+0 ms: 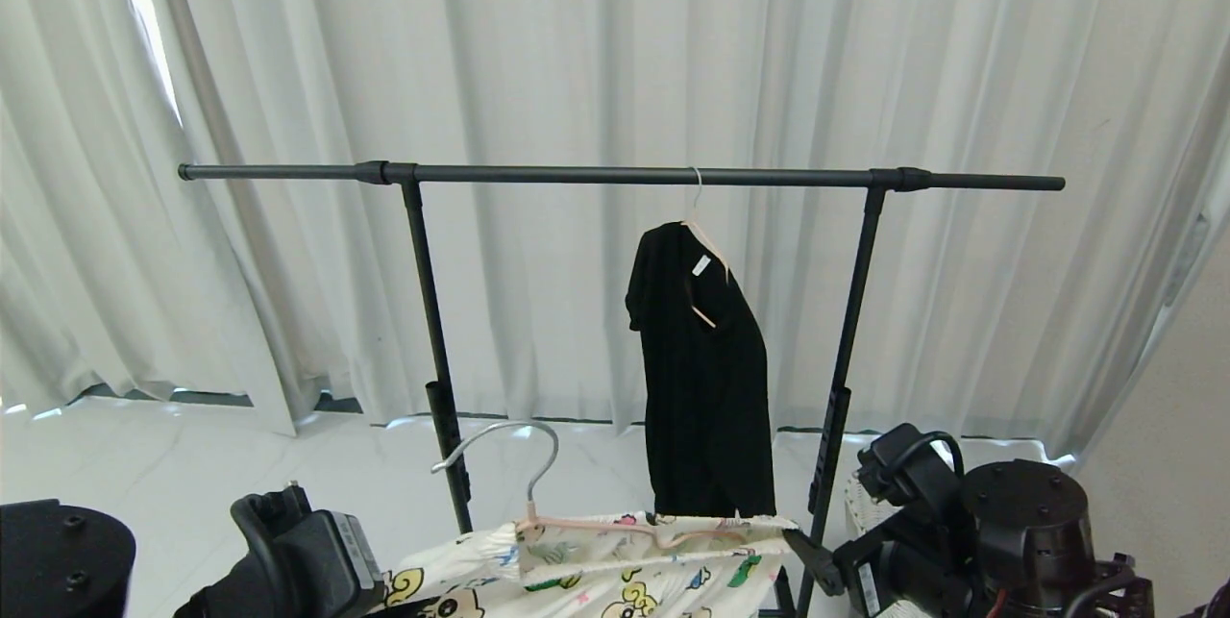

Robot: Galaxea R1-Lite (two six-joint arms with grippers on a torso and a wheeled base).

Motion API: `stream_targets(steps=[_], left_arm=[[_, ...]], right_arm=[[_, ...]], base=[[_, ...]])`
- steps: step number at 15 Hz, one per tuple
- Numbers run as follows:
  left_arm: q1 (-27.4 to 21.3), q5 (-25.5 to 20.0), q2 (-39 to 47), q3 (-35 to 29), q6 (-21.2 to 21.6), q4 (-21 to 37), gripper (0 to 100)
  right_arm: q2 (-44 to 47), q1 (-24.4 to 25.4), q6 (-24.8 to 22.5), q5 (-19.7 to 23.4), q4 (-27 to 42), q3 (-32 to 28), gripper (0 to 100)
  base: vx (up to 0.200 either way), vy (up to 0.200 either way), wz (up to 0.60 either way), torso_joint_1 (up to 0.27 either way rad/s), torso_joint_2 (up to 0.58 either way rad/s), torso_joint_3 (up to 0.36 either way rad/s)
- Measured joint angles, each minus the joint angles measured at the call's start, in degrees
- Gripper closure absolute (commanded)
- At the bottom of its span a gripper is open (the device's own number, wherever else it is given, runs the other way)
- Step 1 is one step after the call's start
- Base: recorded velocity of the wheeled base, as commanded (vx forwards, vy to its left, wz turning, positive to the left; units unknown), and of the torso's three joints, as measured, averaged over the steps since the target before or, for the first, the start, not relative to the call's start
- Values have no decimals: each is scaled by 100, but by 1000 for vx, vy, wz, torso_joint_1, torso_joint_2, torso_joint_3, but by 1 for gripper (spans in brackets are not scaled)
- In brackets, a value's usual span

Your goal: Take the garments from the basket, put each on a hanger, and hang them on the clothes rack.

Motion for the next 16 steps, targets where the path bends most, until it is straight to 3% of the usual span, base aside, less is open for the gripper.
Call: stream_targets(steps=[5,7,9,13,15,16], left_arm=[[46,241,111,68,11,-22,100],[96,430,430,-39,5,-319,100],[146,647,919,-91,-37,-1196,100],[-66,778,2058,-63,-167,-3561,100],[-304,773,2443,132,-250,-4247,100],[-408,770,2598,330,-255,-4587,100]], right_arm=[[-313,24,-279,279,6,-66,0],[-589,99,-478,461,13,-79,0],[-864,293,-550,516,13,28,0],[-1256,711,-752,762,50,87,0],[-1408,736,-897,931,380,41,0],[-1559,736,-940,1050,895,-63,0]], base=[[0,0,0,0,0,0],[0,0,0,0,0,0],[0,0,0,0,0,0],[0,0,0,0,0,0],[0,0,0,0,0,0],[0,0,0,0,0,0]])
